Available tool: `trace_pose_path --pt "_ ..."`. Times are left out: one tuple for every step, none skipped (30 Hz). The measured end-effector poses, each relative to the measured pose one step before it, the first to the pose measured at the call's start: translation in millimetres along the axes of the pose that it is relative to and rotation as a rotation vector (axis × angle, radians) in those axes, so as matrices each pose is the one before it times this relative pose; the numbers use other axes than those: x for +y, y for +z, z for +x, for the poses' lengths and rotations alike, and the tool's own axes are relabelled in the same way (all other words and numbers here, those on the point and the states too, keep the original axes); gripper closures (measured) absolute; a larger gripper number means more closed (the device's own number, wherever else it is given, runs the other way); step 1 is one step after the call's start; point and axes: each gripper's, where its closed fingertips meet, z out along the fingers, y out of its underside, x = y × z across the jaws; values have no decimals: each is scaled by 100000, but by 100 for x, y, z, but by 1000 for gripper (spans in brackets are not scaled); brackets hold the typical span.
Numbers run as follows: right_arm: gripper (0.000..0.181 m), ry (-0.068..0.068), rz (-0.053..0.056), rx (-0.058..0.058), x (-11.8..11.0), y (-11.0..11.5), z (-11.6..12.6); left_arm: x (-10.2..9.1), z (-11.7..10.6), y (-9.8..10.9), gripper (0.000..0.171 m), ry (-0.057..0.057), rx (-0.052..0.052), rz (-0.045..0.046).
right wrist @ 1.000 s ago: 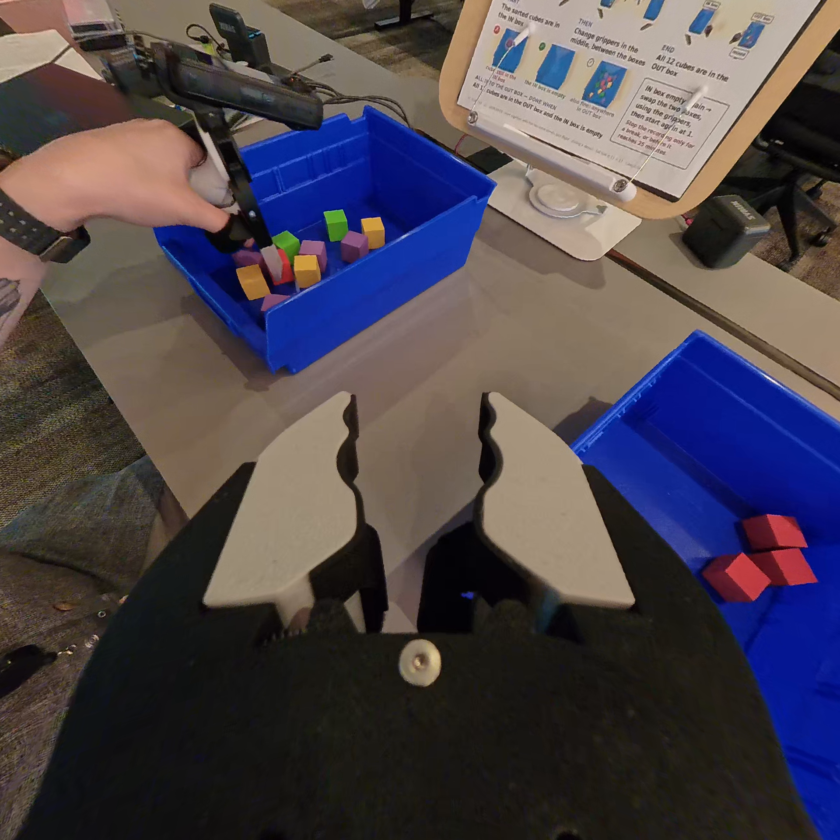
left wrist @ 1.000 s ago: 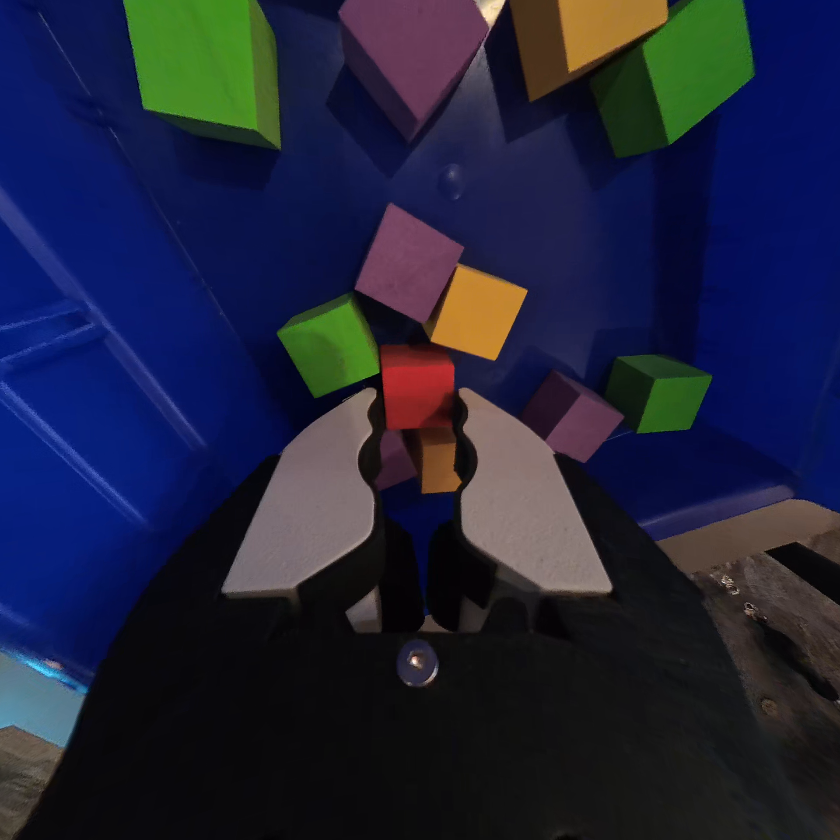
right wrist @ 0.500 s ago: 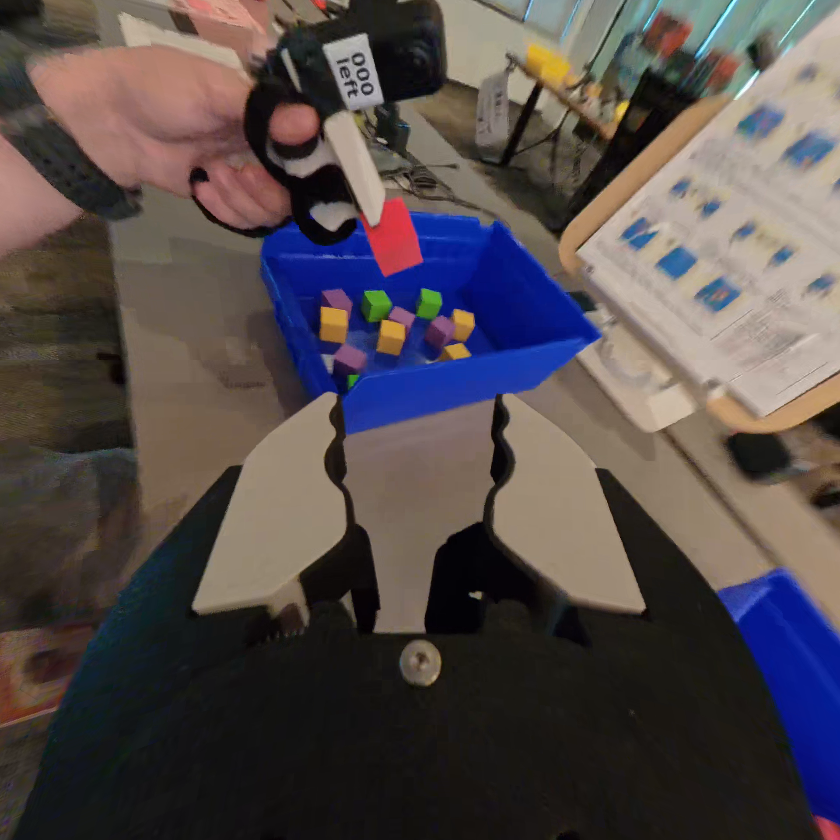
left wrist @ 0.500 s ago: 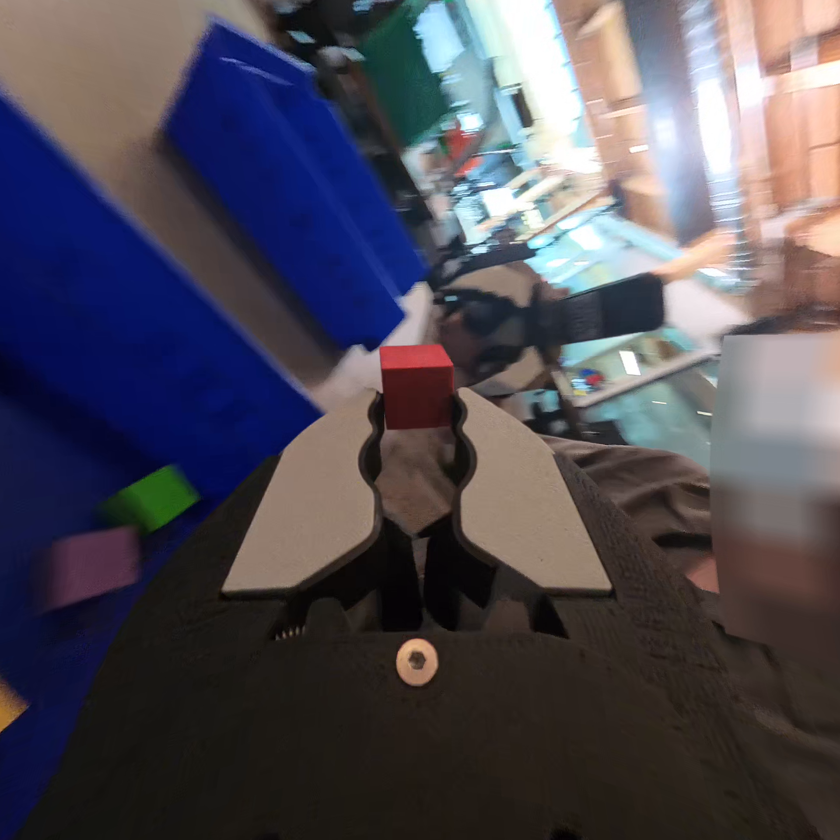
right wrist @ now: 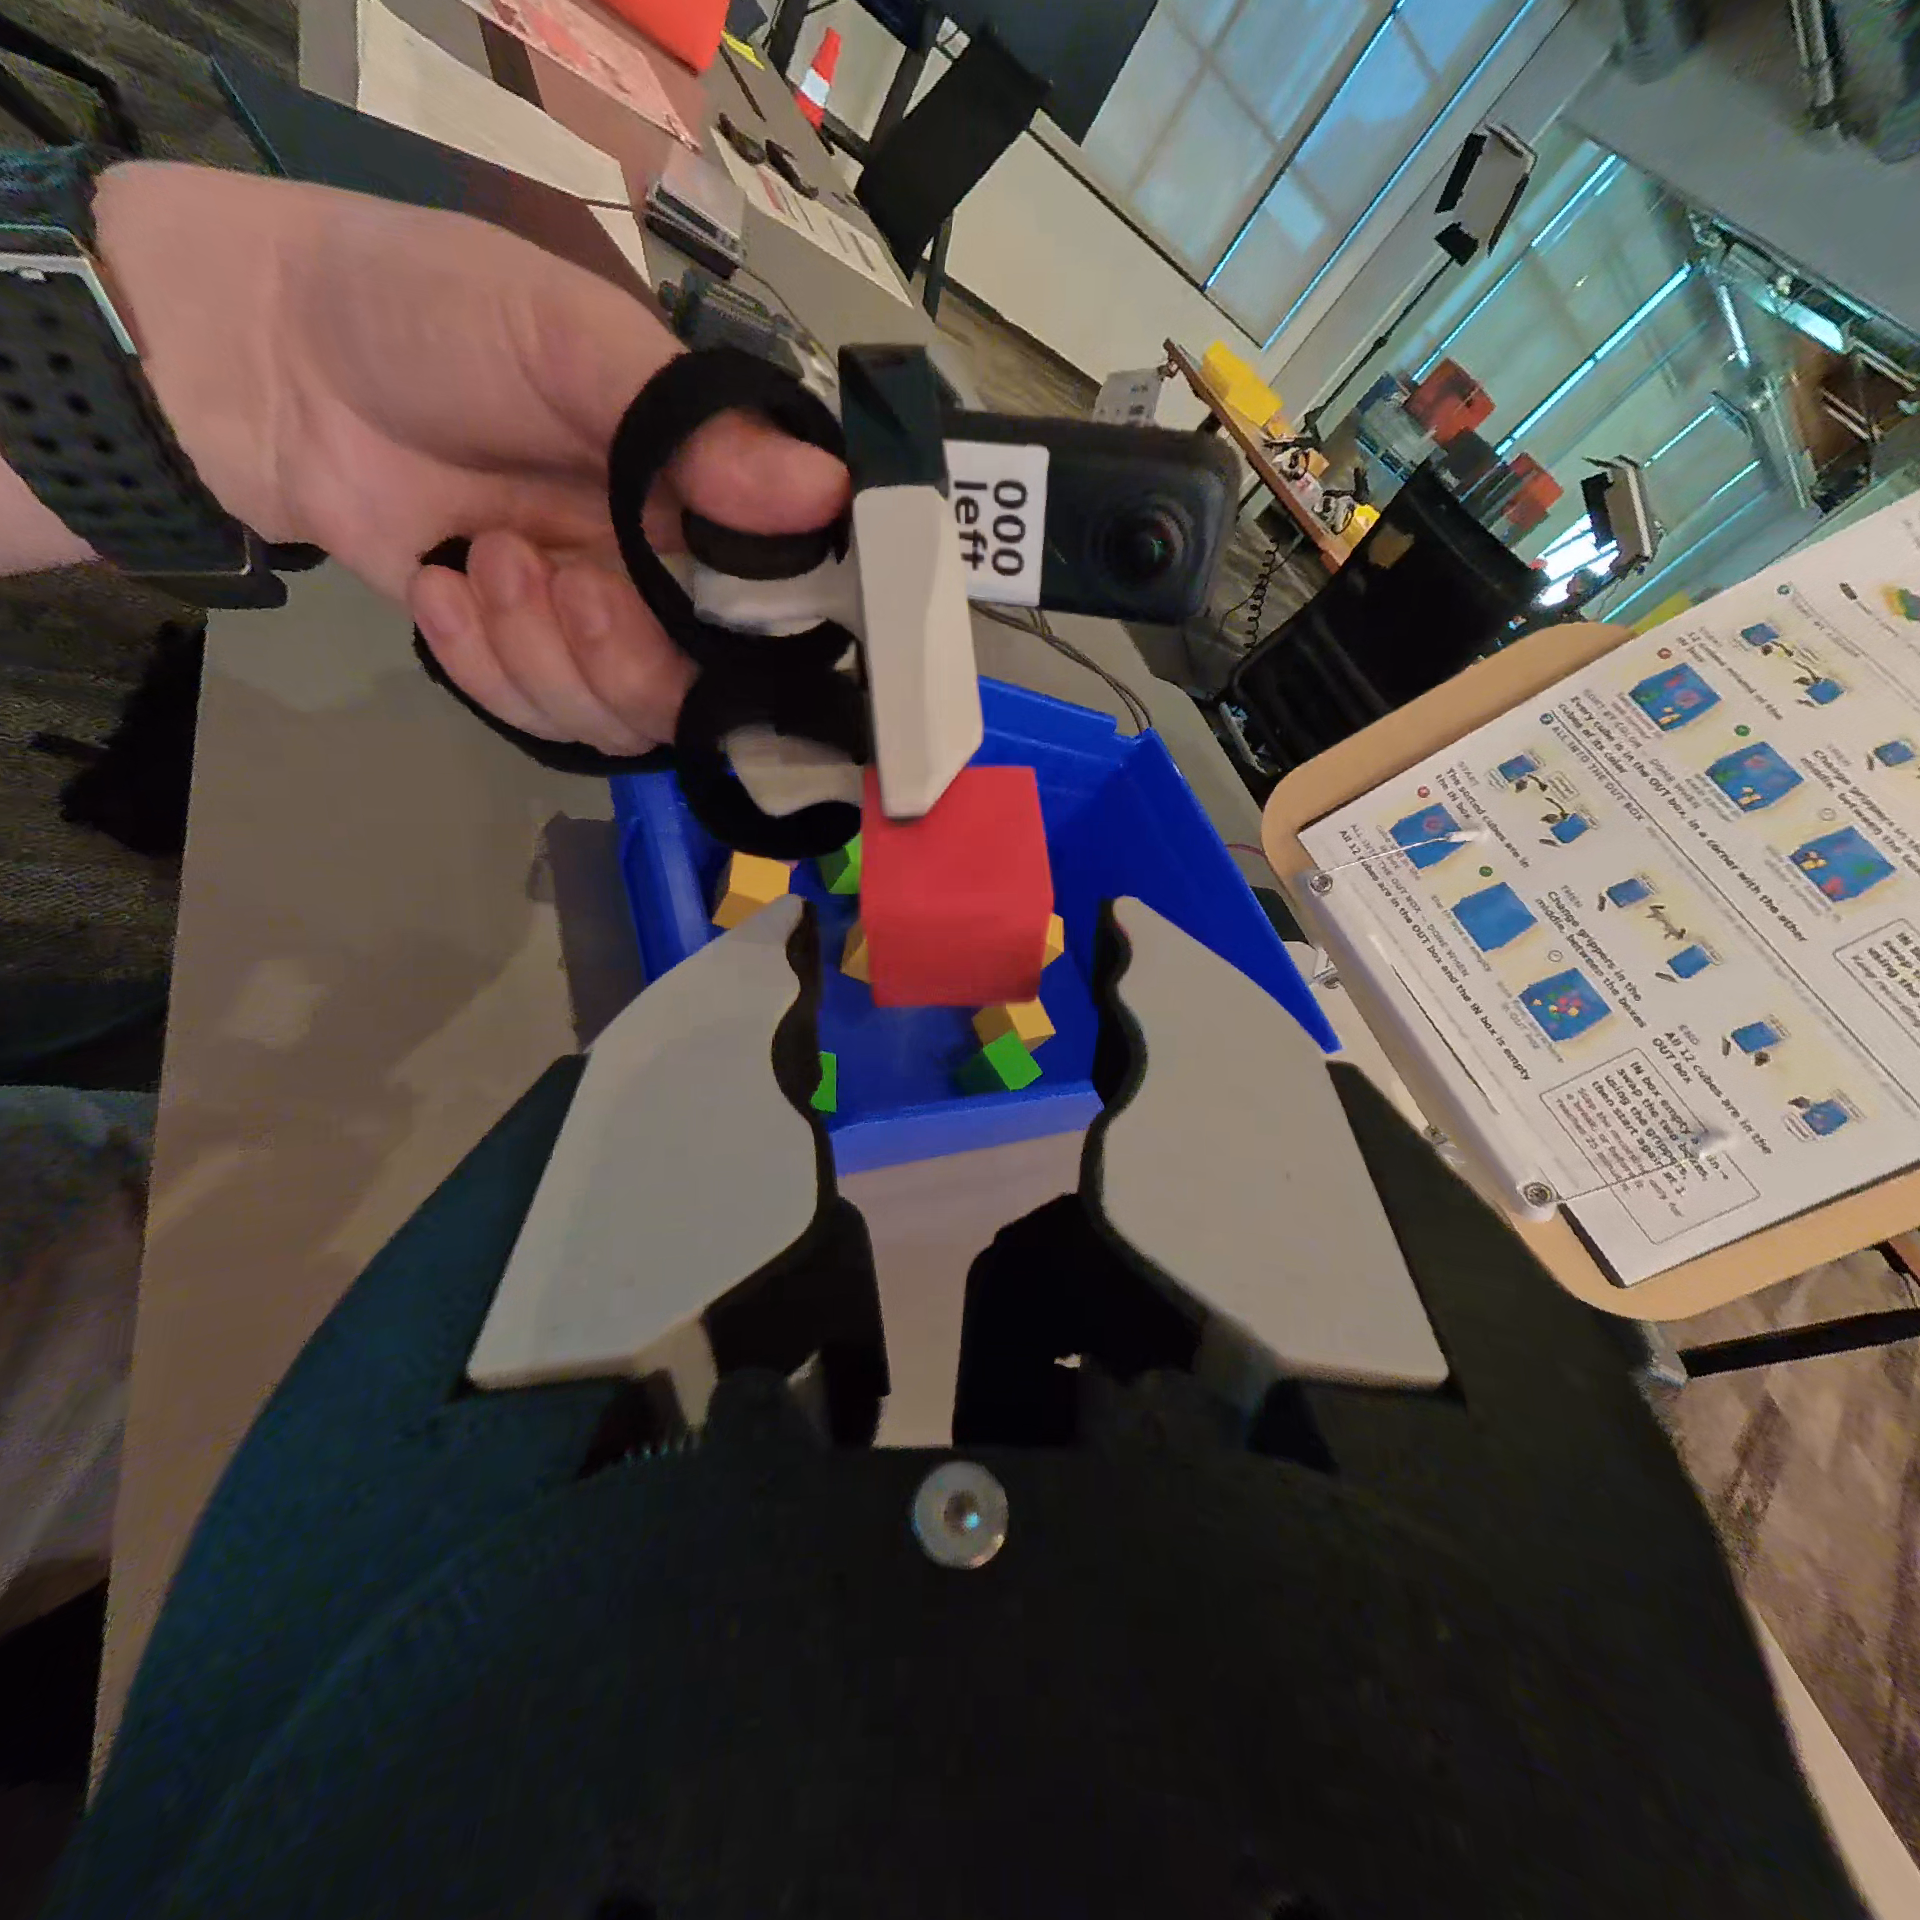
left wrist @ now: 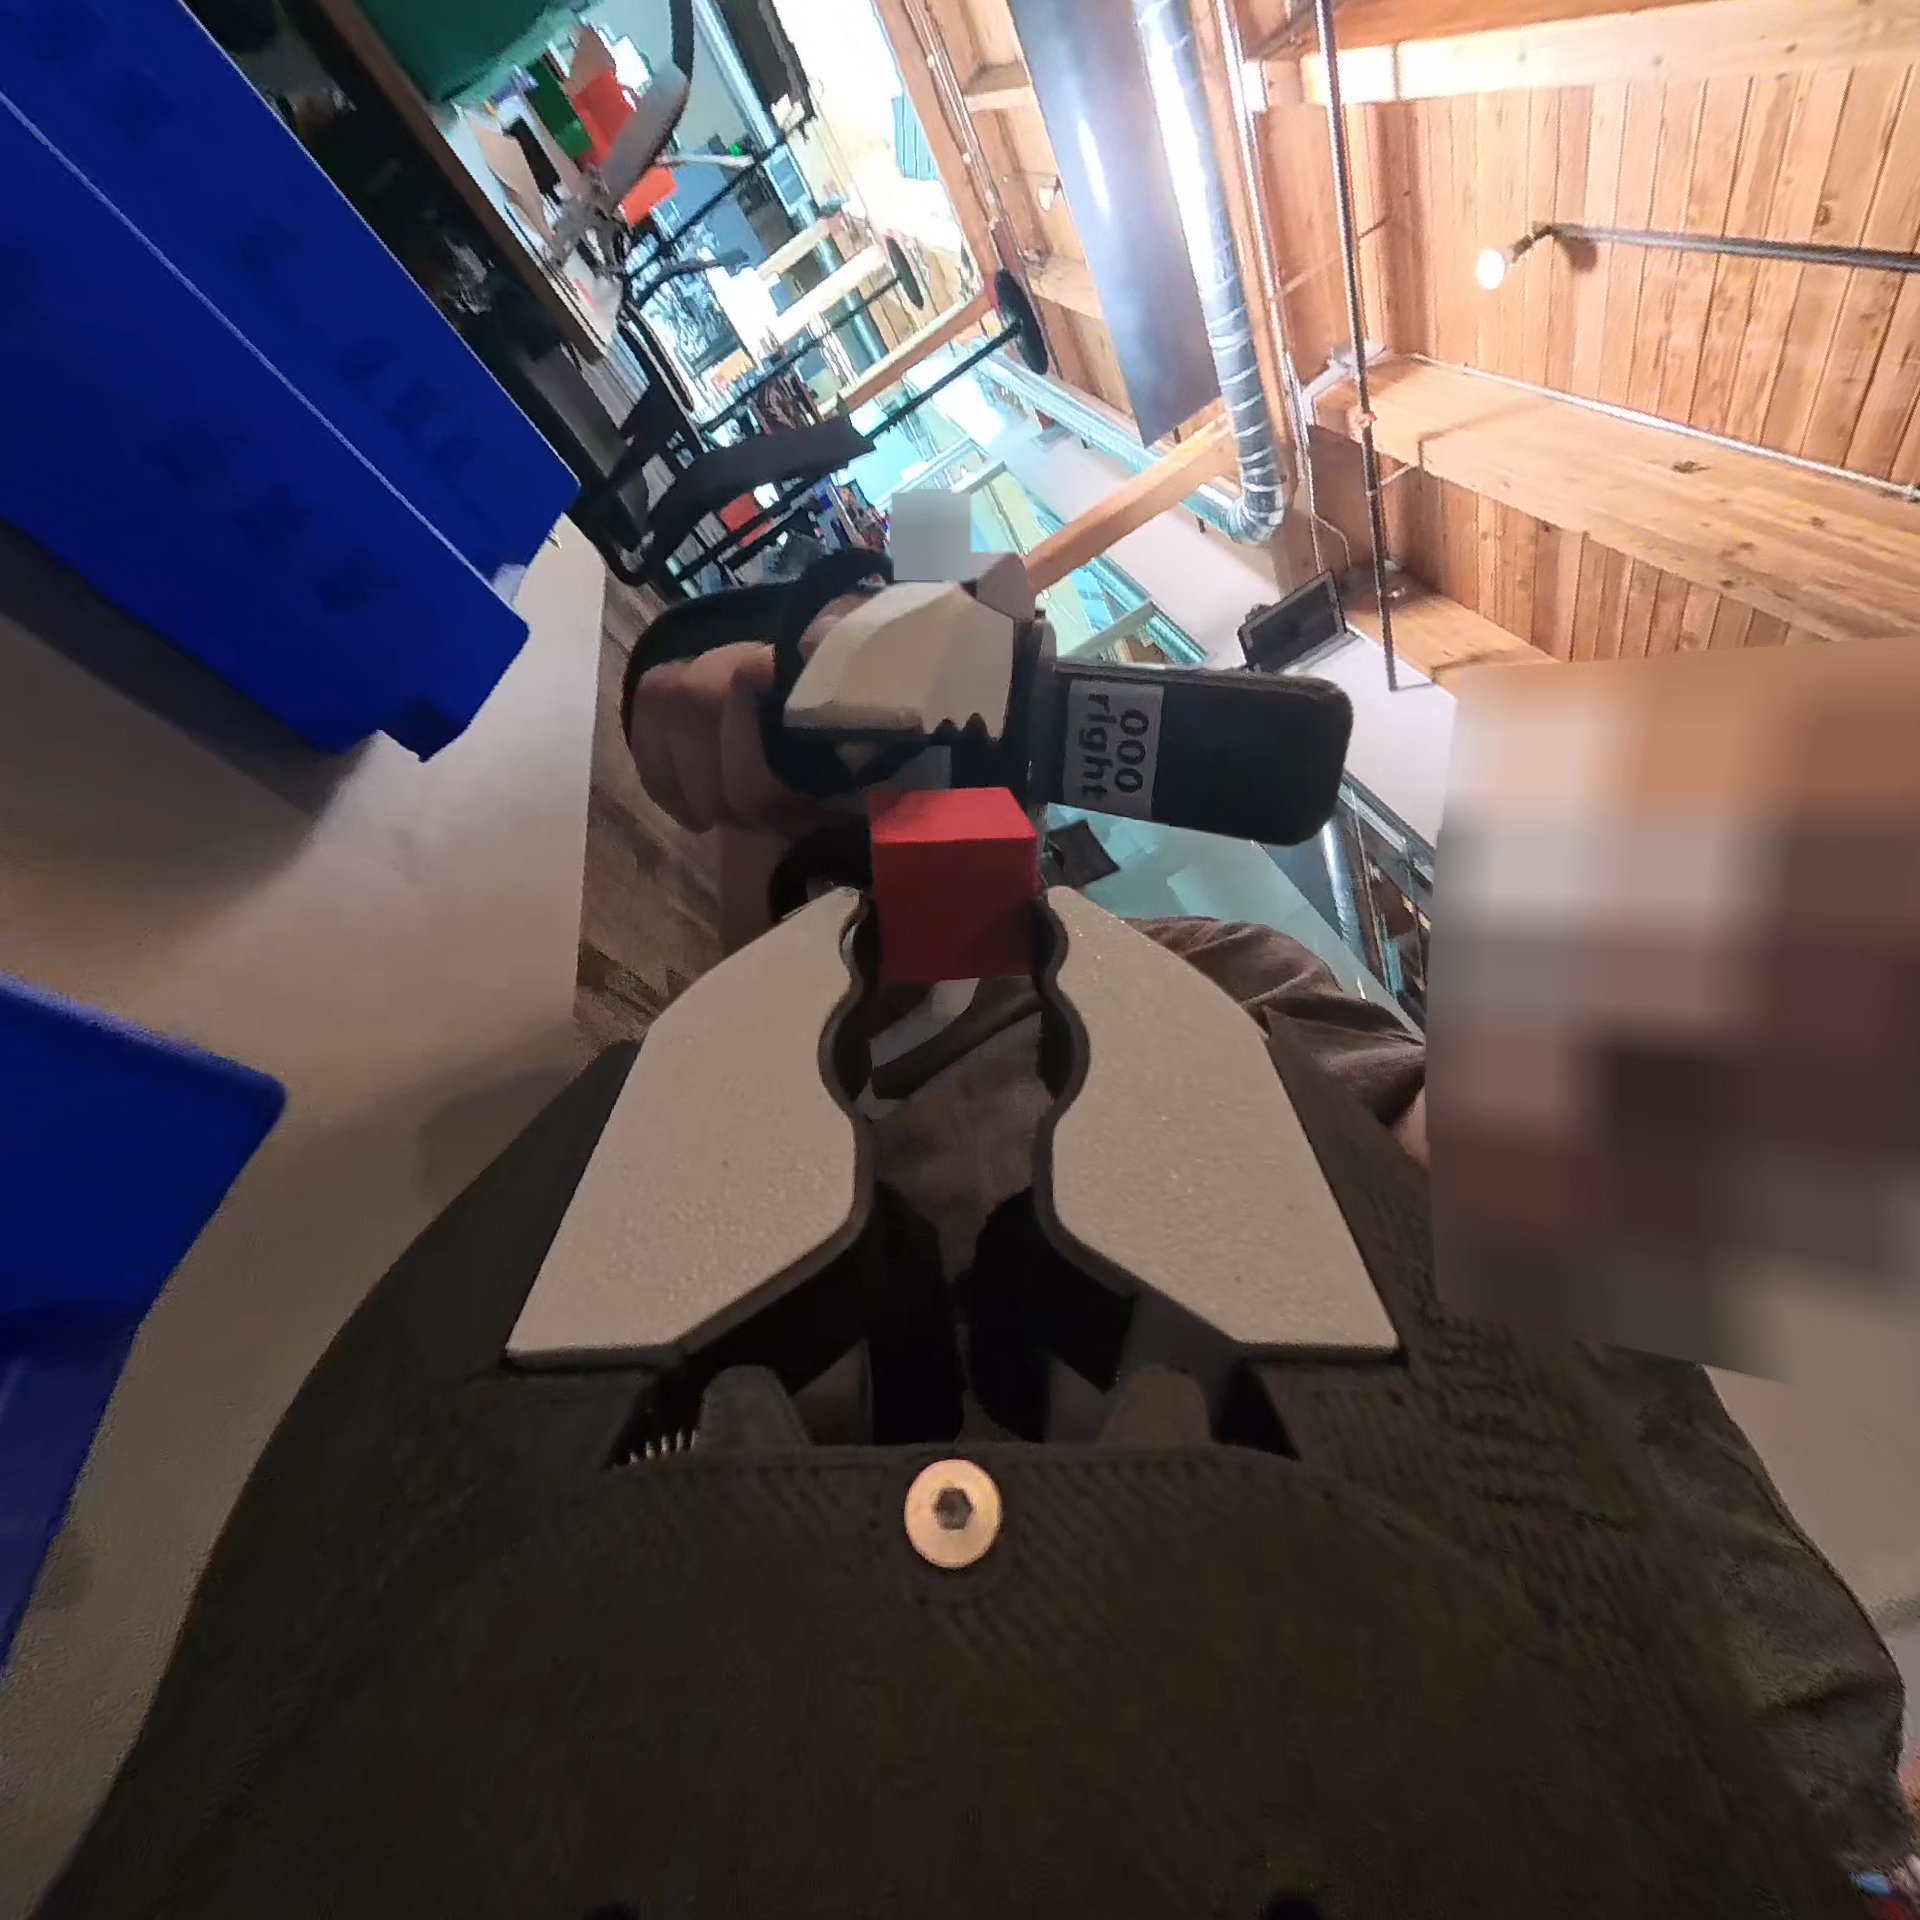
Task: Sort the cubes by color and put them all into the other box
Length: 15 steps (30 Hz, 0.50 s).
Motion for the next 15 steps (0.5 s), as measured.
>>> trace_pose_path --pt "132 10 130 -154 -78 54 -35 196 17 221 142 -204 398 -1380" --pt "135 59 573 -691 -106 34 -107 184 -11 207 142 -167 329 -1390" --pt "136 258 405 -362 -83 49 -47 188 -8 204 142 -363 576 -1392" --pt "136 24 369 -323 -79 20 -57 96 16 145 142 -308 685 -710" --pt "140 15 262 -344 -62 1 -77 -53 37 36 142 -99 665 308" --pt "143 -299 -42 -199 -7 7 -56 -37 16 -7 142 0 329 199" --pt "147 -752 5 -24 -9 4 -71 -22 -1 -17 142 -21 126 46" --pt "150 -889 228 90 -32 -4 -84 -15 7 -2 142 101 133 63" --pt "150 -491 263 718 -30 -5 15 6 22 5 142 159 165 -30" --pt "151 -89 251 107 -36 -37 -26 7 32 19 142 139 172 -59" --pt "151 13 480 311 -58 -44 32 -21 40 37 142 227 246 79" --pt "151 51 305 395 -25 -51 75 -48 40 53 142 359 68 258" --pt "151 176 56 89 10 -63 51 -67 15 55 142 649 -122 362" --pt "151 578 347 -254 -31 -78 50 -111 36 50 142 920 -112 790" --pt "151 963 351 -269 -27 -88 60 -237 17 20 139 883 -251 1541"
